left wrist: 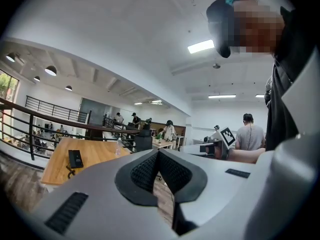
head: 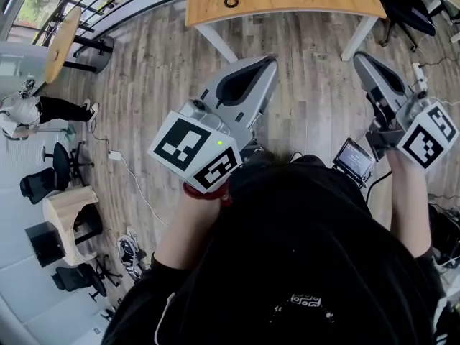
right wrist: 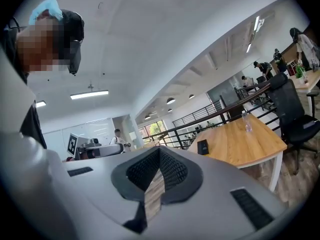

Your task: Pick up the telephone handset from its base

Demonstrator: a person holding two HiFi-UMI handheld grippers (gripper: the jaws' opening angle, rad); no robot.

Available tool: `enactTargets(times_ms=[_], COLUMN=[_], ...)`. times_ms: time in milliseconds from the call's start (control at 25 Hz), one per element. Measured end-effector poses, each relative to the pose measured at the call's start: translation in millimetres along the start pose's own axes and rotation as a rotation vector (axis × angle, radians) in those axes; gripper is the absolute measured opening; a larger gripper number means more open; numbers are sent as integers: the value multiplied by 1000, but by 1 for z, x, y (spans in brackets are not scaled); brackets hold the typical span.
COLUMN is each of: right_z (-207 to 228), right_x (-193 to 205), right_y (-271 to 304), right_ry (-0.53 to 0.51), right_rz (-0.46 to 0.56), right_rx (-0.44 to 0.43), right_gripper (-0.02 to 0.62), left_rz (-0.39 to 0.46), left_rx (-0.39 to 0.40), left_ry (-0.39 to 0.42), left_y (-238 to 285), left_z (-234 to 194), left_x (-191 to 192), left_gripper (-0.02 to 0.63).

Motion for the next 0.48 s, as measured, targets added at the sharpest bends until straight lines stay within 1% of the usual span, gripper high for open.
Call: enactTargets(times_ms=[120, 200, 280, 480], right_z=[0, -1, 0, 4], right_x=[4, 6, 5, 5], right_y=[-6, -8, -9, -16], right_ry=[-5, 3, 12, 28], right_rz=[9, 6, 6, 37], right_rx=[-41, -56, -38, 20], right_gripper=[17, 17, 17, 17], left_rz=[-28, -33, -22, -7], left_rx=[26, 50, 77, 139], left_ry=[32, 21, -4, -15], left_y=[6, 11, 17, 32], left_z=[6, 6, 3, -4], left_x=[4, 8, 10, 15], left_gripper=[5, 5, 5, 5])
Point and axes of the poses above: the fingertips, and each gripper's own axes: y forward along the fingers, z to its right, x out of its underside, the point moved 10 cm from there along -y, backward along the fingers, and after that the axes turned 3 degrees about -x, right-handed, at the moved point
